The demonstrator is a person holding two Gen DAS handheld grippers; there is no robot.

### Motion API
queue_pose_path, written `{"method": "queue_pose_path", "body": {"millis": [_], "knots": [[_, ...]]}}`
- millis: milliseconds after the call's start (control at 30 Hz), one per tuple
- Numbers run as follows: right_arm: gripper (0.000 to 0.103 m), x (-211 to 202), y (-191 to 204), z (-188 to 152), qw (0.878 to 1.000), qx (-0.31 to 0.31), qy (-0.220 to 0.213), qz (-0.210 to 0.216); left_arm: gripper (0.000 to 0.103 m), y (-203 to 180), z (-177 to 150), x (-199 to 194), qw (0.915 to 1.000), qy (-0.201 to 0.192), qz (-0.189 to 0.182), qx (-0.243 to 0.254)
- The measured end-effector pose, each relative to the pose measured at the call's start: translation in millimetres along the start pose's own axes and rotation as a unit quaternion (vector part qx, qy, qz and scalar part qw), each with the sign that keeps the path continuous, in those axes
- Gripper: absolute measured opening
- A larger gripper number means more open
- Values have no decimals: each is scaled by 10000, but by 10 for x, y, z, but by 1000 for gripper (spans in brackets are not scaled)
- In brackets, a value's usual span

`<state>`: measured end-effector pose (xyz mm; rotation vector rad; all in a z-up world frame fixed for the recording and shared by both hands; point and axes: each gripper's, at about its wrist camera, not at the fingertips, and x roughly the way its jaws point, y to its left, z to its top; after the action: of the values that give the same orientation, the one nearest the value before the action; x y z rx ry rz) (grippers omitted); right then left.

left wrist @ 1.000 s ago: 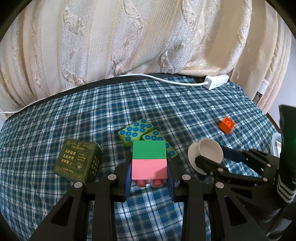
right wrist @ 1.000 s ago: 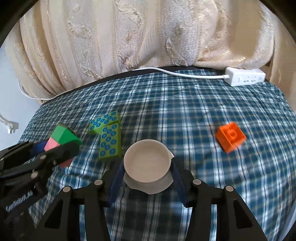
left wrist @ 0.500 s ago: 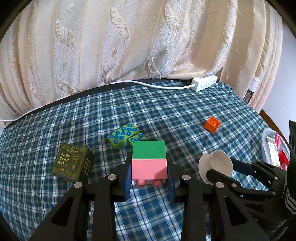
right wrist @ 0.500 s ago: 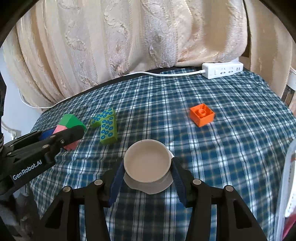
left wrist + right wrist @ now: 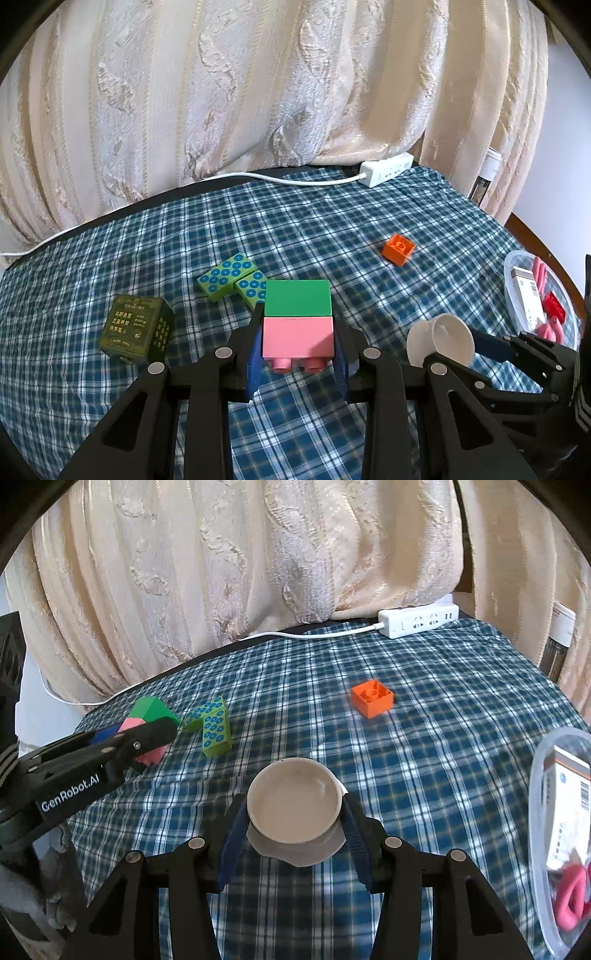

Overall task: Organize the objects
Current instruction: 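Carry the white cup and stacked block toward the clear bowl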

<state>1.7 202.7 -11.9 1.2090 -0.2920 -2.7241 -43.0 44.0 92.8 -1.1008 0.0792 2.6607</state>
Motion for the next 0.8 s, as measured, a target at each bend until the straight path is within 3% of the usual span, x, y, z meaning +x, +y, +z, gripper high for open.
{"method": "queue_pose_path", "body": {"millis": [800], "knots": [[53,-475,-306,-223,9985,402,-299,-224,32,-346,-72,-170,9990,-150,-163,378]]}}
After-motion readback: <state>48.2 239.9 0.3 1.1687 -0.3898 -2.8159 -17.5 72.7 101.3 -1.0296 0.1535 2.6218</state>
